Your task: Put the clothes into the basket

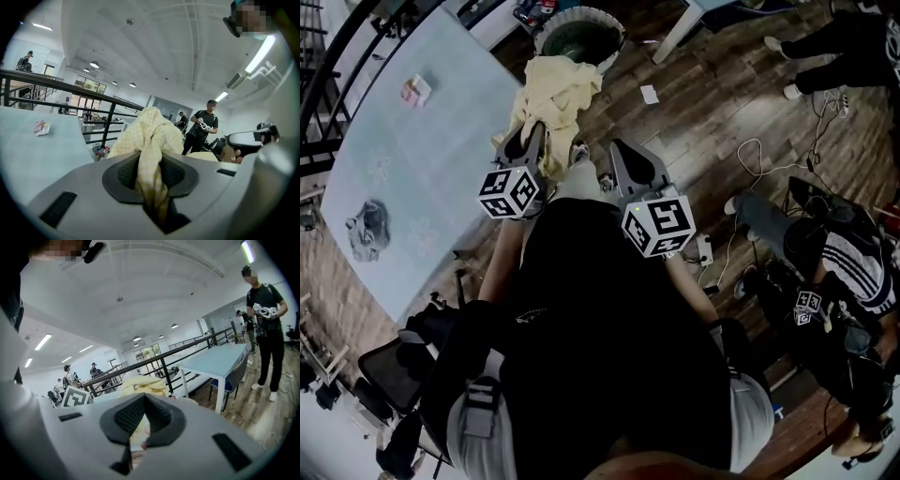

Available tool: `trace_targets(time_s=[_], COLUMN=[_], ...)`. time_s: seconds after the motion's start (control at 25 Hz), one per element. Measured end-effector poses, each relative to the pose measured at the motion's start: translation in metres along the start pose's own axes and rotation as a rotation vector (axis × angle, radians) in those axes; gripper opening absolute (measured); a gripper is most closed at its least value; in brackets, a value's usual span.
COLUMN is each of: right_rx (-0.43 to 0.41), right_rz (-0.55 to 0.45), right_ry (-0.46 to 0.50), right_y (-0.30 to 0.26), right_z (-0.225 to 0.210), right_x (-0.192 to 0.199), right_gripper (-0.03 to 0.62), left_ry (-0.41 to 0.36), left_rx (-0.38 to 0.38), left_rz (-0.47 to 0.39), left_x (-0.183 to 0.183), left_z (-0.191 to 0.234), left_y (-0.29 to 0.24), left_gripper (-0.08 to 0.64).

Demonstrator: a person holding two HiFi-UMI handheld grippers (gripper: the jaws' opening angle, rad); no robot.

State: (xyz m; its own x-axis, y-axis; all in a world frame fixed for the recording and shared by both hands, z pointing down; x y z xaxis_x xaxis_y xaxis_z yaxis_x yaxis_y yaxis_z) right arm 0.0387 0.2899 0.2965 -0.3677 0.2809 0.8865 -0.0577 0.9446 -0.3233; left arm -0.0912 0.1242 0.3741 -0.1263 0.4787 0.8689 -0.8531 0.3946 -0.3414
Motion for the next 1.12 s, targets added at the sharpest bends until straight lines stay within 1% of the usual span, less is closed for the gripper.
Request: trace_targets(time_s=[0.12,0.28,0.44,0.64,0.92,1.12], right_rx=[0.041,0.082,0.098,0.098,0.091,0.086], right_rz=[0.009,0.017,0.034,0.040,0.084,0.100], right_ry=[-0.010,-0.037,-0.025,-0.007,0.024,0.053], right_y=[0.002,-0.009,-0.019,-0.031,-0.090,-0.122], right_z=[-0.023,-0.068,-0.070,-0.074,-0.116,-0.124], right_x=[-0.004,-0.024,-0.022,-0.022,-0.069,-0.090], right_gripper=[0.009,0.009,0.009,0.009,0.009,0.009], left_ry=[0.009,0.020,0.025,0.046,0.097,0.102], left_rx=[0.022,0.054,0.085,0.106,0.121,0.142], left_rz=[0.021,0.058,0.070,0.046,0.053,0.031], left_x=[-0.001,-0.009,-0.006,-0.005,-0.036,-0.057], left_z=[-0.010,-0.030,-0.028,-0.025,-0.018,-0.007], left_y=[-0.026,-0.079,-0.095,-0.110,-0.190,-0.220], left_gripper=[0.087,0.087,0.087,0.087,0.087,0.087])
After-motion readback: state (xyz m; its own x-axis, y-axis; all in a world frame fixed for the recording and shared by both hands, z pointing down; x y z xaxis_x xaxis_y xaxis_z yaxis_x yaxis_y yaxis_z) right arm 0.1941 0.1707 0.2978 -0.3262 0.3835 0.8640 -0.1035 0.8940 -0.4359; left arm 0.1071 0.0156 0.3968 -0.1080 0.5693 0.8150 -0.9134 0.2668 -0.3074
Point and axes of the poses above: the fingertips, and each gripper's own axes: y backward along the fingers, z to its left, x out of its underside, the point moved 5 cm from there along y, backward along the fingers, and after that the axes turned 1 degree about -y, right-handed, at the moved point
